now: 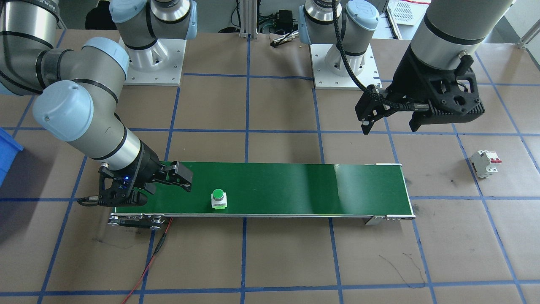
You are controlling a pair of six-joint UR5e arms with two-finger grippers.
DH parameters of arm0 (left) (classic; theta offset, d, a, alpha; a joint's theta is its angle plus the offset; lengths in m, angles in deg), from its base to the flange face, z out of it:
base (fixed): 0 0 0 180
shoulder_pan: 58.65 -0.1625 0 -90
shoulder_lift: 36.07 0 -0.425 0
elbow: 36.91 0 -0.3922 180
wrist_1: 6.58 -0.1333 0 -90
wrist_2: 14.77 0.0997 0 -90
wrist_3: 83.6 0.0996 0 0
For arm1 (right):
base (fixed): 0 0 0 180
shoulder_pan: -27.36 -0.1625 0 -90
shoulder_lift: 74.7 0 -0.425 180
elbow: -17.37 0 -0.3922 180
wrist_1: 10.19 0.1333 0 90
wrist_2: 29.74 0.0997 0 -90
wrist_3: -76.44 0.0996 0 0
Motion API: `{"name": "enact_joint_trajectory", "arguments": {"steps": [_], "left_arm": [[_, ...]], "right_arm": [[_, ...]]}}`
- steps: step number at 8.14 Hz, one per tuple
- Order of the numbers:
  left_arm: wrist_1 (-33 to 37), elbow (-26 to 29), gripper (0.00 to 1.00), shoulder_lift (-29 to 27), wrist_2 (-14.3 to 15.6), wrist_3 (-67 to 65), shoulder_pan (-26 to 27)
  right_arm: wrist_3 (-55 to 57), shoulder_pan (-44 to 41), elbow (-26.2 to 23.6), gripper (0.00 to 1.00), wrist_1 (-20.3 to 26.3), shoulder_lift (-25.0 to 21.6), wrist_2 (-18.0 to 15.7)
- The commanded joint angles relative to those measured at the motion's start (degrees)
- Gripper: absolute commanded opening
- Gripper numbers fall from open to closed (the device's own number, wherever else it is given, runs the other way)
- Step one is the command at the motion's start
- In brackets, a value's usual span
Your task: Move button from left to right
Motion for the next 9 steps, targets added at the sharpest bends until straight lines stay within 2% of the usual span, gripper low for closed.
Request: {"name": "enact_joint_trajectory", "arguments": {"steps": [1, 5, 6, 7, 8, 9], "left_arm": [[0.0, -0.1, 1.0, 0.3, -0.6, -0.2, -0.1], [0.0, -0.4, 1.0, 0.8, -0.3, -0.2, 0.0], [0.0, -0.5, 1.0, 0.8, -0.6, -0.2, 0.0], [-0.1, -1.1, 1.0, 0.8, -0.6, -0.2, 0.0], [-0.2, -1.6, 1.0, 1.0, -0.6, -0.2, 0.0], [-0.4, -1.4, 1.0, 1.4, -0.5, -0.1, 0.0]], "right_arm": [[2.3, -0.1, 0.0, 1.0, -3.4, 1.8, 1.9], [2.2, -0.1, -0.1, 1.0, -6.1, 4.6, 1.1], [0.8, -0.1, -0.4, 1.0, -6.2, 5.3, -0.1], [-3.2, -0.1, -2.2, 1.0, -5.8, 5.3, -5.6], [-4.9, -0.1, -3.0, 0.92, -5.7, 5.2, -7.2], [-5.6, -0.1, -3.1, 0.7, -5.5, 5.0, -7.7]]}}
